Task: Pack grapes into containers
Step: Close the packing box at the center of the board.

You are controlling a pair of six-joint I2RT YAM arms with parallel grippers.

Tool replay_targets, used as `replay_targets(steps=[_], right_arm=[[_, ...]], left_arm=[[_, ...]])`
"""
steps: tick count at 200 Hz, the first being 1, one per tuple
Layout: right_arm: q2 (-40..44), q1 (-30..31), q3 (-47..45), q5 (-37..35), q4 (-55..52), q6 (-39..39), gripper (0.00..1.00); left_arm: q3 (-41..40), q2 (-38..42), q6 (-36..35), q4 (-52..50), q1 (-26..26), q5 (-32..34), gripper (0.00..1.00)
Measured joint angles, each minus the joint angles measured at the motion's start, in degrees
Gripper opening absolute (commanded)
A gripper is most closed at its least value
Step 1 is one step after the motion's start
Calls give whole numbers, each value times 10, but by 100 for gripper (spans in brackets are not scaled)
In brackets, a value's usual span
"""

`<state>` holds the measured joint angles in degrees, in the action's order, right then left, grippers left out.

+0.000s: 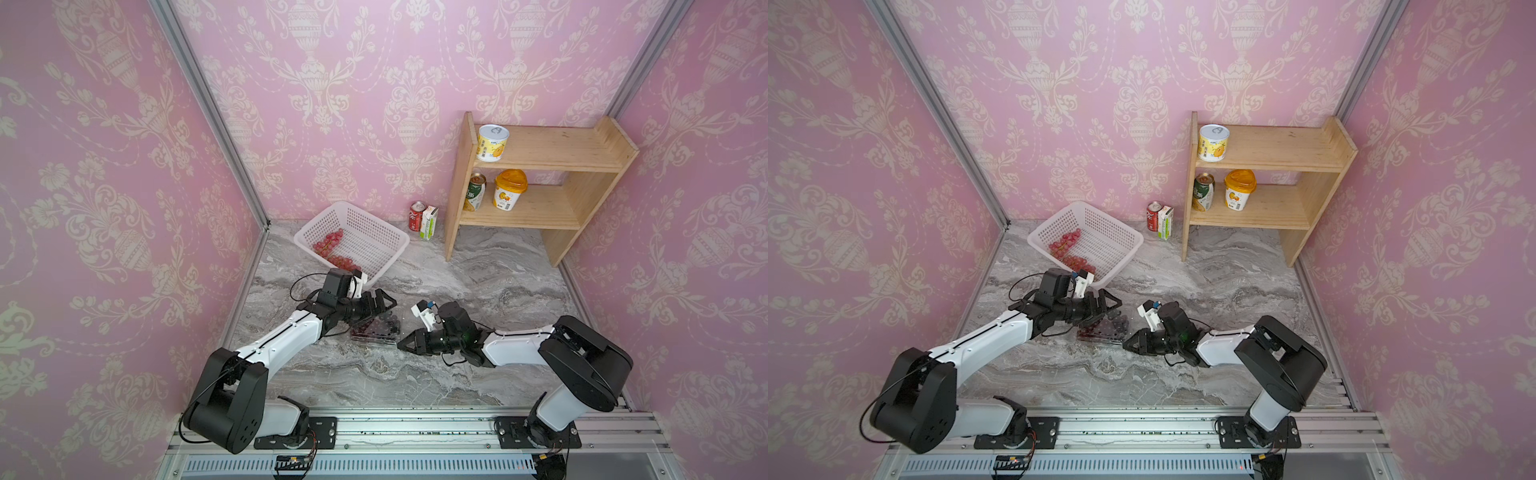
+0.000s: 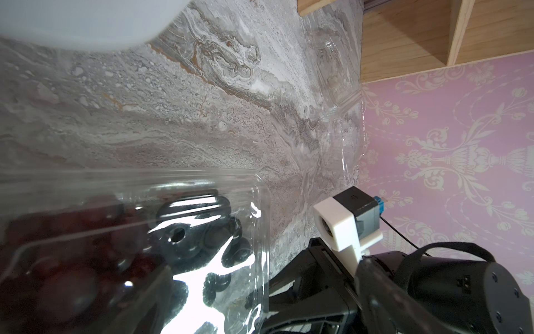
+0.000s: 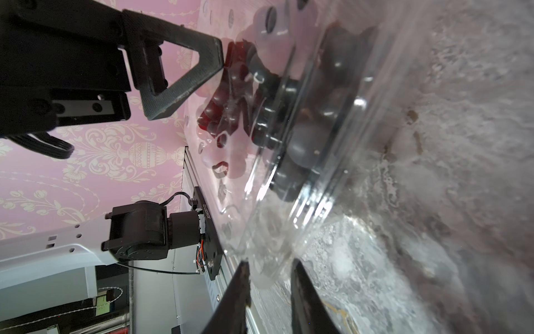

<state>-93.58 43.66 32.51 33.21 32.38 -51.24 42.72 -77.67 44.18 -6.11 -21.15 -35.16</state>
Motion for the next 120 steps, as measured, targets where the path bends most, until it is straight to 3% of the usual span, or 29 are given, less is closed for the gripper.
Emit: replay_targets(steps=[120], right_arm=[[-29, 3, 33, 0, -8, 0, 20]], left_arm=[[0, 0, -4, 0, 0, 0, 99]])
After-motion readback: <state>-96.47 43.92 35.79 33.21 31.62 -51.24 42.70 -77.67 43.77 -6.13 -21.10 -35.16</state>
